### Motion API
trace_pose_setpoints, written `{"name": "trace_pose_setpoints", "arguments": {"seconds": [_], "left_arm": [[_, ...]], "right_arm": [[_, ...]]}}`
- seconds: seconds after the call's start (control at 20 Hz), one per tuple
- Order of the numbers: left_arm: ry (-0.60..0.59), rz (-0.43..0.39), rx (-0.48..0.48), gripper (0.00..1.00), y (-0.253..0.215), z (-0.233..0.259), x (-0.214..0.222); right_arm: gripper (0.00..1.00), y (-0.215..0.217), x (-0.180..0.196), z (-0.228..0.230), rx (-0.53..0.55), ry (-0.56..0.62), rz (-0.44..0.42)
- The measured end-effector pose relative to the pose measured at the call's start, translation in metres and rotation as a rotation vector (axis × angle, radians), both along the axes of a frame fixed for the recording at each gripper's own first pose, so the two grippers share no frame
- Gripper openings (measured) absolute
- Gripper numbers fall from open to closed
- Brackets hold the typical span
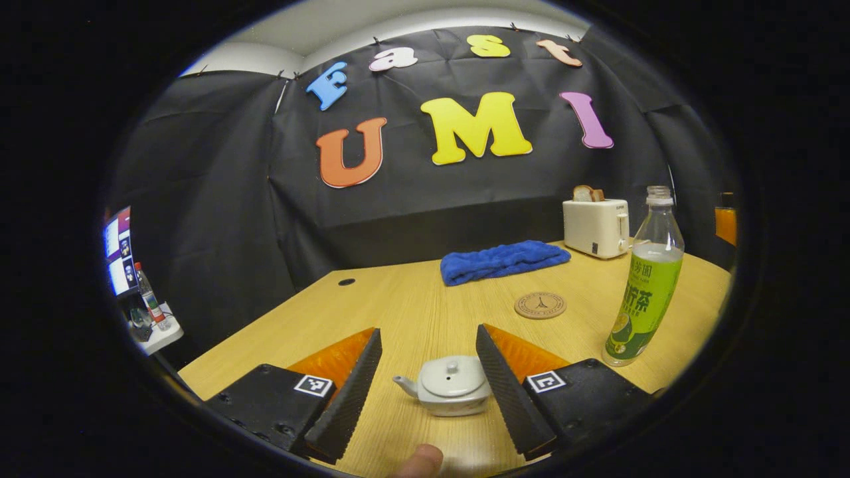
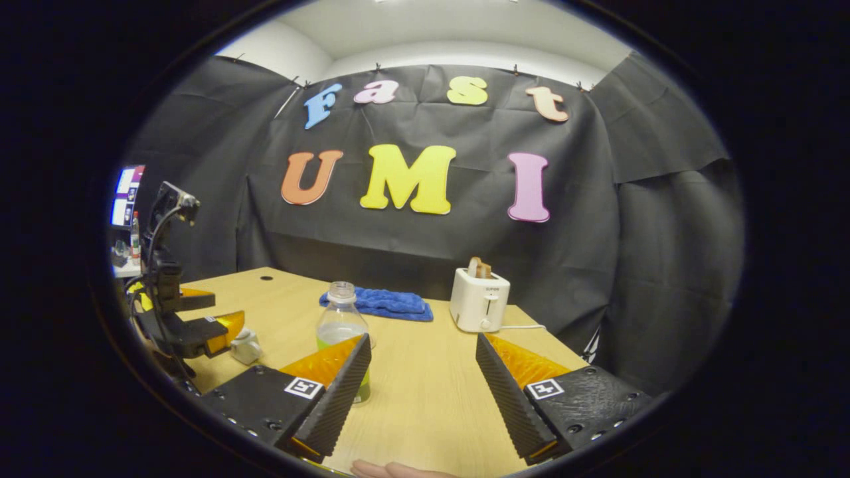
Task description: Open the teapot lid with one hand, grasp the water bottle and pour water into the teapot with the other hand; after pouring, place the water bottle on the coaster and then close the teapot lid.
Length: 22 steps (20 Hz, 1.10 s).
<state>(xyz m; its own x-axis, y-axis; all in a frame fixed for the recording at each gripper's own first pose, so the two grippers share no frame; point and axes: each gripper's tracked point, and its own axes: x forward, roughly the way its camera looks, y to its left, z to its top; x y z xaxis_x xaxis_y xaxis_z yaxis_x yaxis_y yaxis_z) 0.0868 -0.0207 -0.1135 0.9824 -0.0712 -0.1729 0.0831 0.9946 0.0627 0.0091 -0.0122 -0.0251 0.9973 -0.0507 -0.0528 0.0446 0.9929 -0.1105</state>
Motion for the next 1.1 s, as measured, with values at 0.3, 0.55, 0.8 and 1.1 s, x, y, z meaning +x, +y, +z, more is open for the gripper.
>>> {"name": "trace_pose_setpoints", "arguments": {"seconds": [0.3, 0.55, 0.8, 1.1], "left_arm": [[0.081, -0.079, -0.078, 0.75, -0.017, -0.022, 0.009], [0.030, -0.081, -0.070, 0.65, -0.016, -0.021, 0.012], [-0.003, -0.100, -0.047, 0.52, -0.023, -0.013, 0.010], [0.005, -0.080, -0.065, 0.27, -0.016, -0.014, 0.014]], "right_arm": [[0.95, 0.000, 0.003, -0.005, 0.006, 0.007, 0.002], [0.95, 0.003, 0.008, -0.014, 0.019, 0.031, 0.012], [0.95, 0.008, 0.009, -0.019, 0.005, 0.037, 0.019], [0.96, 0.007, 0.010, -0.023, 0.004, 0.050, 0.018]]}}
